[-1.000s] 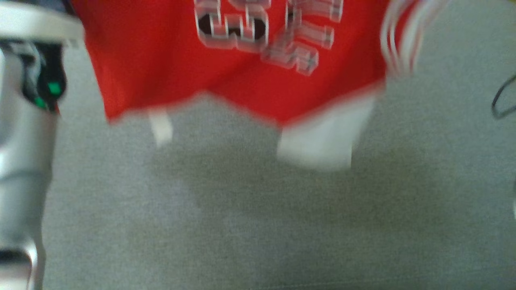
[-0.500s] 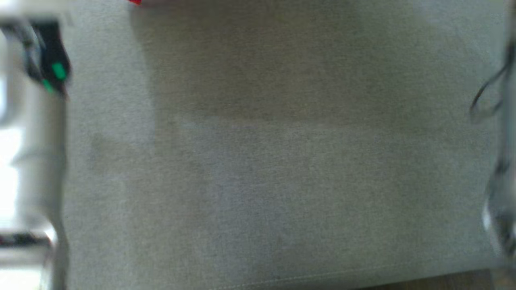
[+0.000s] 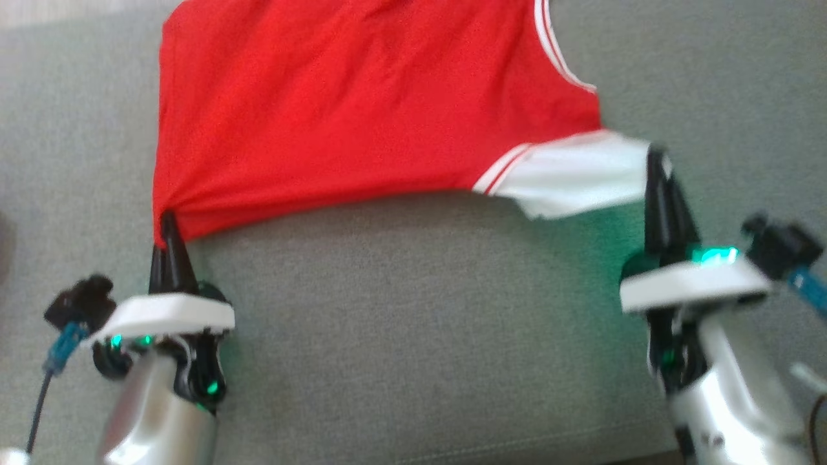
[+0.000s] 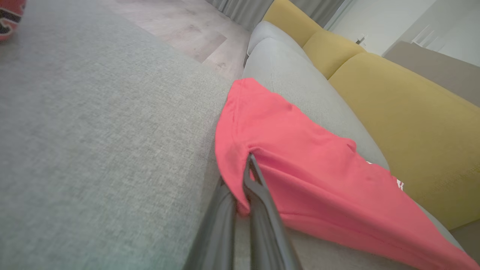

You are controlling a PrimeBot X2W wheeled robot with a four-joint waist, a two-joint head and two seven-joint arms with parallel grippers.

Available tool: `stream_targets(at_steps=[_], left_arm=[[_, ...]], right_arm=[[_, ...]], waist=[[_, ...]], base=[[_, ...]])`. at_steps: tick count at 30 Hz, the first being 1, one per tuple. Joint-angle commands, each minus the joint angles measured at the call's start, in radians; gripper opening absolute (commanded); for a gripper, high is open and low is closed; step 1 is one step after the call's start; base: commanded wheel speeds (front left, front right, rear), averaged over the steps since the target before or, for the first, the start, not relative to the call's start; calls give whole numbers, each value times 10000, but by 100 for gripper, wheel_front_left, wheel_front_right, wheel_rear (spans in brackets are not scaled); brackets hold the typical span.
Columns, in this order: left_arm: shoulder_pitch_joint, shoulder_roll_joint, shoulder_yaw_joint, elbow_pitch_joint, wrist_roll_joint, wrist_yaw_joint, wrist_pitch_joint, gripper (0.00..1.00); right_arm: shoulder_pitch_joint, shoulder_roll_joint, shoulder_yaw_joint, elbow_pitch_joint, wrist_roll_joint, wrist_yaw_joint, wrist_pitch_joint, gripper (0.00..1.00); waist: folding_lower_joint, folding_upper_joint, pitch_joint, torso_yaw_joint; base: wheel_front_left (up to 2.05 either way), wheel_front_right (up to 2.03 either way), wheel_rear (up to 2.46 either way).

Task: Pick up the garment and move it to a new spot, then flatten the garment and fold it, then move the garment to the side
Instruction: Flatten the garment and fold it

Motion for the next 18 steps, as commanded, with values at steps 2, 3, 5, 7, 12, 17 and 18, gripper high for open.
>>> stream_targets(at_steps=[2,3,5,7,12,17,18], left_arm=[[405,-15,577,-248,-144,19,-48,0],[903,-139,568,-338,-67,19,-48,0],[1353,-244,618,-400,-108,19,-48,0],[1773,-315,611,-474,-154,18,-48,0],[2806,-405,668,-664,-470,18,-49,0],[3596,-427,468,-724,-644,18,-49,0],[3760,-429,415,-763,-725,18,-49,0]], right_arm=[[447,34,316,-389,229,-7,-54,0],[1019,1,430,-382,370,-7,-54,0],[1551,-18,467,-348,535,-7,-54,0],[2051,-63,529,-302,643,-7,-54,0],[3028,-271,633,-261,704,-7,-54,0],[3756,-342,546,-261,770,-7,-55,0],[3925,-366,484,-272,815,-7,-55,0]], waist=[[3,0,-416,-77],[3,0,-674,-94],[3,0,-959,-97],[3,0,-1249,-102],[3,0,-1889,-170],[3,0,-2347,-174],[3,0,-2448,-155]], base=[[0,0,0],[0,0,0],[0,0,0],[0,0,0],[0,0,0],[0,0,0],[0,0,0]])
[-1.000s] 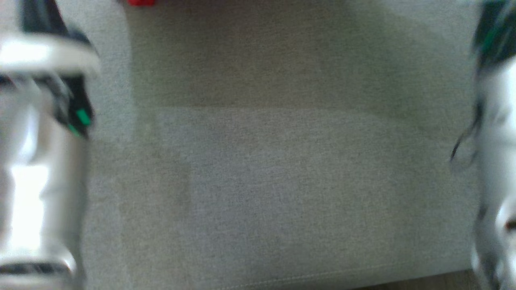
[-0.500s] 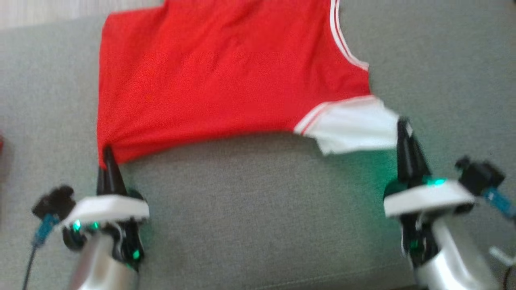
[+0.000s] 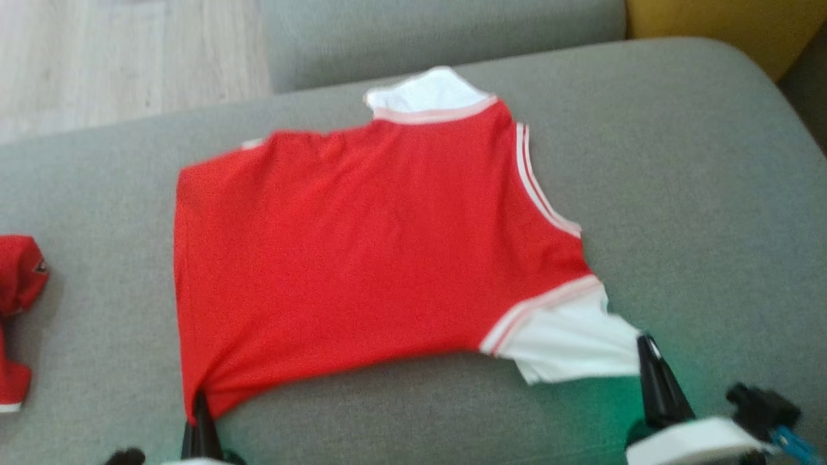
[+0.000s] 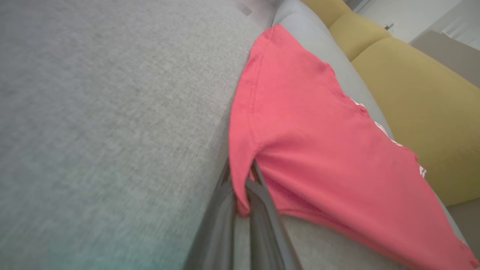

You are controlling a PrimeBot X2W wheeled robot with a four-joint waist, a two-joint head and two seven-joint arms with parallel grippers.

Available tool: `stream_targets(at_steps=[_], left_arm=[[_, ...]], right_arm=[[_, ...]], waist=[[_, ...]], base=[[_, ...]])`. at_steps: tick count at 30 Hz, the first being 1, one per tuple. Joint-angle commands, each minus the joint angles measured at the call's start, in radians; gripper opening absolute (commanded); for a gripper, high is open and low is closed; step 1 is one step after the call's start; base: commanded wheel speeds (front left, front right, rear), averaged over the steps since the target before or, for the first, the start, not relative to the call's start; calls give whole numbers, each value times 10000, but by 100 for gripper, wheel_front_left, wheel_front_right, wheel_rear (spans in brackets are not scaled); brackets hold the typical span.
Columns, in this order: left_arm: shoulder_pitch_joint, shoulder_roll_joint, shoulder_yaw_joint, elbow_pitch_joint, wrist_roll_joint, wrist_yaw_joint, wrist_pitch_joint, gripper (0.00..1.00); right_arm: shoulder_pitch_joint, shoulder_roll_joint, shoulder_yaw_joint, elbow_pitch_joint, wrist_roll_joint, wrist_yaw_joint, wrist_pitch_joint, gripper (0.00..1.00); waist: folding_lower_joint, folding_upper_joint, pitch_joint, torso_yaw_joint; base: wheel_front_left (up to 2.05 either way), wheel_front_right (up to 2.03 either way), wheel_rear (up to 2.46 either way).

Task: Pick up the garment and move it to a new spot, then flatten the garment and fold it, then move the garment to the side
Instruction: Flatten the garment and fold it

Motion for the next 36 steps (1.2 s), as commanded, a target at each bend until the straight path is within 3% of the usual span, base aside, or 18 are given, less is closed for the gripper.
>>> stream_targets(at_steps=[1,7,14,23,36], left_arm=[[-48,58,273,-332,-123,18,-53,0],[81,55,-156,-954,-288,18,-53,0],[-1137,54,-746,-1512,-583,18,-53,0],[-2863,256,-1315,-860,-680,18,-53,0],[-4496,200,-798,591,-368,17,-53,0]], right_arm=[[45,-233,40,-303,90,-7,-62,0],[68,-222,-255,-758,238,-7,-62,0],[-1765,-79,-186,-826,132,-7,30,0],[-4177,-45,27,763,-235,-7,0,0],[-6591,165,-408,3067,-1200,-7,-59,0]], waist=[[2,0,-259,26],[2,0,-355,265],[2,0,186,560],[2,0,1091,963],[2,0,2002,1149]], base=[[0,0,0],[0,0,0],[0,0,0],[0,0,0],[0,0,0]])
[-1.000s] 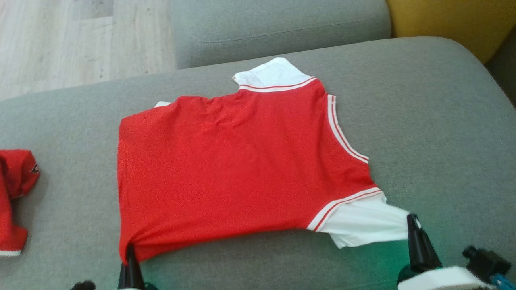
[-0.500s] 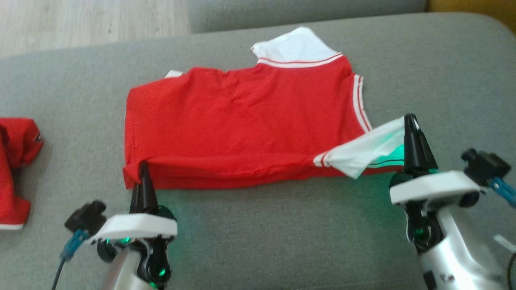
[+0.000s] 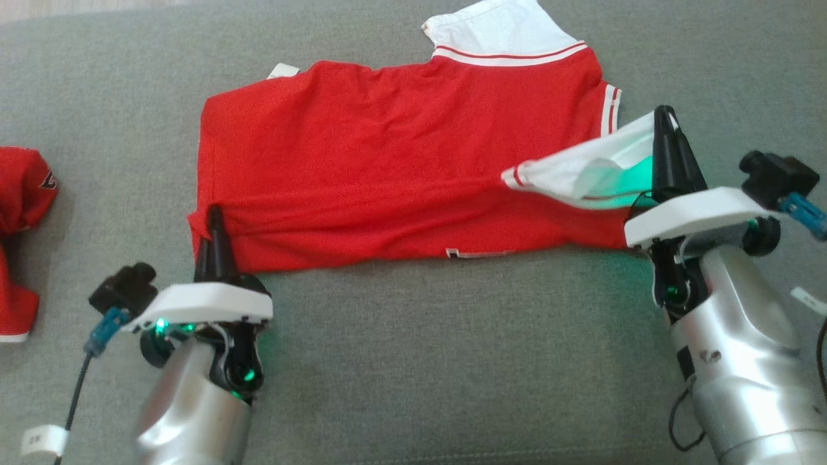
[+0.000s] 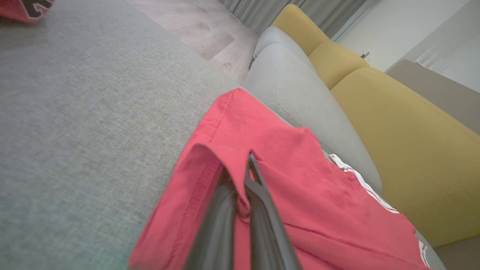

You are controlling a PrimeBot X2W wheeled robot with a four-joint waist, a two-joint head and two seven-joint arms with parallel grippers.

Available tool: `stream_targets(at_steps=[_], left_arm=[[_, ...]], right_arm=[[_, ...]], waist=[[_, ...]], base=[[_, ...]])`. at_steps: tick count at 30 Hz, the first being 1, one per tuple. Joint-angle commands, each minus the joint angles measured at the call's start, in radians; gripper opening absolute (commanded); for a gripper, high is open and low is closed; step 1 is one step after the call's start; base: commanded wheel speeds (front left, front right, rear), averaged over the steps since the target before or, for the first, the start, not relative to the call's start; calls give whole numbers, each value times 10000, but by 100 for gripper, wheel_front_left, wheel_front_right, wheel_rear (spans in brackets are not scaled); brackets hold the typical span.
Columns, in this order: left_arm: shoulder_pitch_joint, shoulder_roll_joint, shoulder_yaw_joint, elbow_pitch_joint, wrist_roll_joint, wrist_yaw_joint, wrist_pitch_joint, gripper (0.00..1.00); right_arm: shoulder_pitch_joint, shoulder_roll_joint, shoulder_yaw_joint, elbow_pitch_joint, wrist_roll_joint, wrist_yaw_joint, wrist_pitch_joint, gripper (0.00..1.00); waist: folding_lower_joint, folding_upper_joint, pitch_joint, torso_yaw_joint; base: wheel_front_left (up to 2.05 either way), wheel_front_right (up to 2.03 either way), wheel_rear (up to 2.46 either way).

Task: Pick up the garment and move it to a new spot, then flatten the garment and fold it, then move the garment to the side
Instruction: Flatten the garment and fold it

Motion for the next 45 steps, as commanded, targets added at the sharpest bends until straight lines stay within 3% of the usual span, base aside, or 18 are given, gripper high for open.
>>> stream_targets(at_steps=[1,2,3,4,12,18,26,33,39,45], left_arm=[[-367,164,513,-96,212,16,-53,0],[-428,161,675,-36,367,16,-53,24],[-463,160,865,-13,595,16,-53,65],[-453,155,1017,30,852,16,-53,100],[626,102,2100,-772,3778,60,-53,100],[2259,30,2207,-1684,5487,103,-53,100],[4039,23,1654,-2679,5682,500,-53,100],[4610,21,1520,-3056,5655,734,-53,100],[4356,21,1342,-3140,5663,719,-53,100],[3830,21,1036,-3097,5595,618,-53,100]], right_arm=[[-344,108,83,-143,-289,-7,-109,0],[-418,127,-23,-47,-504,-7,-110,50],[-469,150,-140,-16,-737,-7,-110,100],[-489,161,-248,-47,-1058,-7,-110,100],[629,284,-549,-1583,-3719,-7,-111,100],[2344,479,-799,-2368,-4496,-7,-112,100],[3964,584,-1252,-2422,-4442,-7,-112,100],[4406,591,-1165,-2303,-4016,-7,-112,100],[3942,592,-989,-1868,-3723,-7,-112,100],[2388,593,-987,-823,-2920,-7,-112,100]], waist=[[-2,0,56,29],[-2,0,68,39],[-2,0,66,50],[-2,0,36,59],[-2,0,-474,29],[-2,0,-1117,21],[-2,0,-1933,16],[-2,0,-2164,-41],[-2,0,-1778,-18],[-2,0,-1063,182]], base=[[0,0,0],[0,0,0],[0,0,0],[0,0,0],[0,0,0],[0,0,0],[0,0,0],[0,0,0],[0,0,0],[0,0,0]])
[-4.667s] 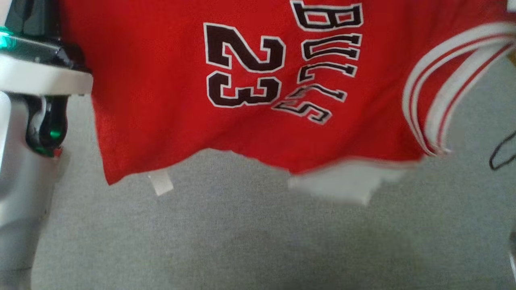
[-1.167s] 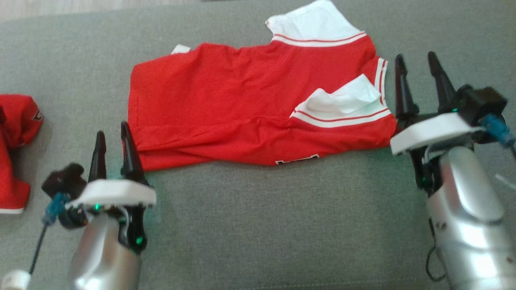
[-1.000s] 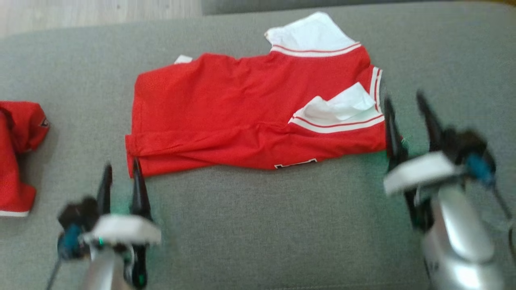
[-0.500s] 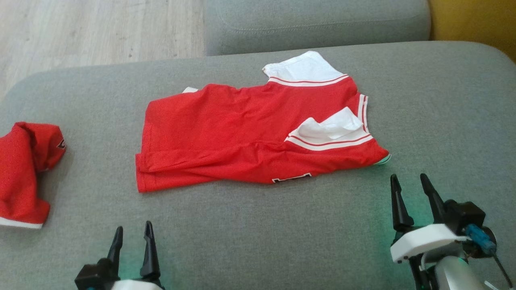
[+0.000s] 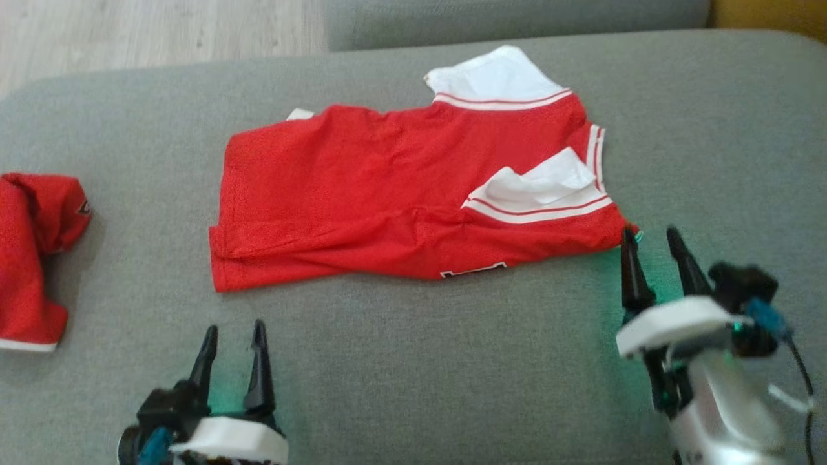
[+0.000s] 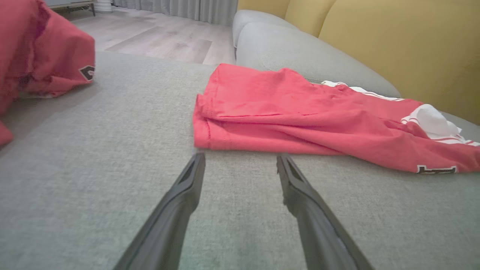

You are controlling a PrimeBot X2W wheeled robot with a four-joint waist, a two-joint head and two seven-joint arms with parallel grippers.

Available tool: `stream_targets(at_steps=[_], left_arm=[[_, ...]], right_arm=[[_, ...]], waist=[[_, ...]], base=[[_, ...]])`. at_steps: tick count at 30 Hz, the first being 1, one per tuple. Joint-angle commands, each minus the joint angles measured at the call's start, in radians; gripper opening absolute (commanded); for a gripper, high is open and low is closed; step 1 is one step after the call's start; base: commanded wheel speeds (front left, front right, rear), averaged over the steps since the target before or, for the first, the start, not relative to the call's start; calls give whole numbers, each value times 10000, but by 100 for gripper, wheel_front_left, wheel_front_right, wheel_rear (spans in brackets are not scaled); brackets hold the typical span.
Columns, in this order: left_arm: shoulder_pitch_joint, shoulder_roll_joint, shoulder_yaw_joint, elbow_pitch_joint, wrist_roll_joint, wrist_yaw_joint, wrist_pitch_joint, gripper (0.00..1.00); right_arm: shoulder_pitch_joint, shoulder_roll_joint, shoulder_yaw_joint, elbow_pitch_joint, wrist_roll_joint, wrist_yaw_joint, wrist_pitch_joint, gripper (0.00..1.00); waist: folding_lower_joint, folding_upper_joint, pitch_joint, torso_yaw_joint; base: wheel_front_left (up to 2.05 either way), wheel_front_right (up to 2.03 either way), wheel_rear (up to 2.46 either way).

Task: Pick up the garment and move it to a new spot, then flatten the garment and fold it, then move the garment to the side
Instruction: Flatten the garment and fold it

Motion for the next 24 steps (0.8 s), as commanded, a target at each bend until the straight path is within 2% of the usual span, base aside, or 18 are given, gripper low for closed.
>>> stream_targets(at_steps=[1,6,14,15,17,19,20,21,22,23,24], left_arm=[[-411,67,188,-235,-62,-43,-53,100],[-645,67,42,-126,-190,-132,-53,100],[-727,66,122,-32,-404,-157,-53,100],[-736,66,145,-32,-424,-159,-53,100],[-736,66,176,-24,-449,-167,-53,100],[-730,66,150,-2,-490,-173,-53,100],[-727,66,131,12,-510,-172,-53,100],[-727,66,114,27,-530,-172,-53,100],[-734,66,97,42,-549,-170,-53,100],[-744,66,83,56,-564,-168,-53,100],[-754,66,77,64,-580,-168,-53,100]], right_arm=[[-584,-25,211,33,146,-7,-110,100],[-1347,-25,113,920,383,-7,-110,100],[-1644,-24,134,1557,151,-7,-110,100],[-1644,-24,135,1575,84,-7,-110,96],[-1606,-24,133,1652,2,-7,-110,74],[-1558,-24,115,1862,-35,-7,-110,43],[-1546,-24,127,1957,-28,-7,-110,36],[-1536,-24,138,2028,-43,-7,-110,33],[-1529,-24,138,2076,-72,-7,-110,23],[-1520,-24,125,2103,-100,-7,-110,1],[-1504,-24,112,2111,-119,-7,-110,0]], waist=[[-2,0,272,150],[-2,0,586,396],[-2,0,732,523],[-2,0,741,519],[-2,0,735,496],[-2,0,715,461],[-2,0,704,442],[-2,0,695,424],[-2,0,688,409],[-2,0,682,395],[-2,0,677,383]], base=[[0,0,0],[0,0,0],[0,0,0],[0,0,0],[0,0,0],[0,0,0],[0,0,0],[0,0,0],[0,0,0],[0,0,0],[0,0,0]])
